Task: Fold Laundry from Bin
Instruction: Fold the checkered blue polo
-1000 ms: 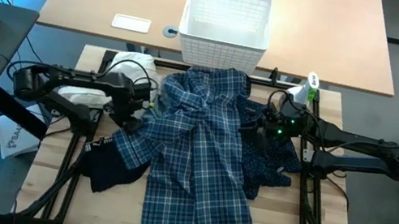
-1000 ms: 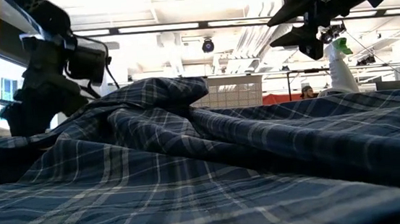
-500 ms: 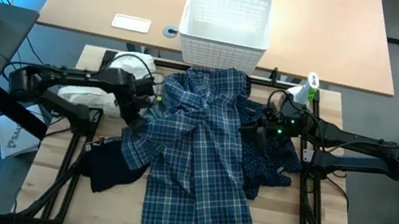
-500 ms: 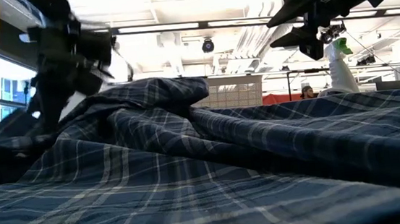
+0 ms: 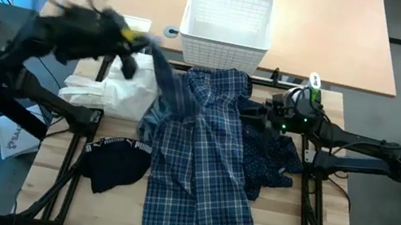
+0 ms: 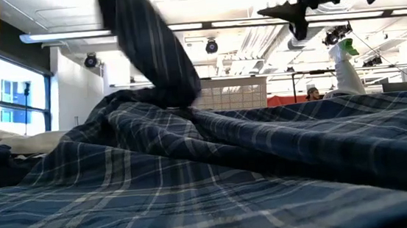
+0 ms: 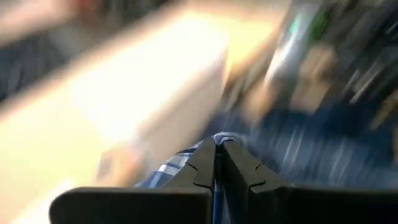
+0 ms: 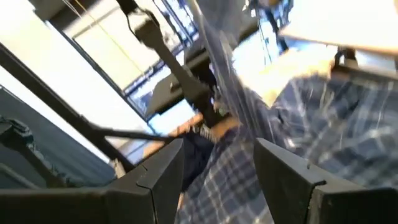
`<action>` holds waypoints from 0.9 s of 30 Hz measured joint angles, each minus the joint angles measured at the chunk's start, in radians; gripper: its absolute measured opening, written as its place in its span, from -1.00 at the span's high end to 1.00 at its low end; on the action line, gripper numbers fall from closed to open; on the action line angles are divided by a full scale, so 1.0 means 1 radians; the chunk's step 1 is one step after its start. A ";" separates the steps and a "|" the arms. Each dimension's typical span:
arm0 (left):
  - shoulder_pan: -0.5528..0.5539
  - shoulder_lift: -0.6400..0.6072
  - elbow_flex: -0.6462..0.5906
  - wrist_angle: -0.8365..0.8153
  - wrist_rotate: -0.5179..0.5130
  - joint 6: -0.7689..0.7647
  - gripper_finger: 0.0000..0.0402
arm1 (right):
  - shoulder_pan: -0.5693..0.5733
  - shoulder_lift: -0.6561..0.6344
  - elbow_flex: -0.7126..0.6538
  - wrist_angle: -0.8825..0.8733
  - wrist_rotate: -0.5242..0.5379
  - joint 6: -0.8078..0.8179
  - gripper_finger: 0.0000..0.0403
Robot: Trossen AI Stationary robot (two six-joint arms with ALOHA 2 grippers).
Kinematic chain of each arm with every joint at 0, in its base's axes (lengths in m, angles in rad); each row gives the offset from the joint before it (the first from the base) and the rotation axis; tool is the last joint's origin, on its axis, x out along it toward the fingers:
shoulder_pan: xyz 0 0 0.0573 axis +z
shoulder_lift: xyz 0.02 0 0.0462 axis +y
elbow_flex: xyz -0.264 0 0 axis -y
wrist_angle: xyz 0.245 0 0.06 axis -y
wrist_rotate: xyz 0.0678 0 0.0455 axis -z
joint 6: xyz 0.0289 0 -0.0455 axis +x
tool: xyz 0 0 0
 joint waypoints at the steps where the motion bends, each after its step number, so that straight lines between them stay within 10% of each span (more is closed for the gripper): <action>1: -0.021 0.000 0.033 0.083 0.033 0.069 0.99 | -0.004 0.000 0.000 0.012 0.001 -0.009 0.07; 6: -0.111 0.018 0.055 0.409 0.234 0.298 0.99 | -0.007 0.000 0.000 0.032 0.002 -0.039 0.07; 15: -0.163 0.193 0.050 0.431 0.361 0.377 0.99 | 0.058 0.016 0.137 -0.003 0.071 -0.131 0.06; 27: -0.168 0.387 0.052 0.359 0.659 0.360 0.99 | 0.008 0.142 0.611 -0.806 -0.024 -0.267 -0.30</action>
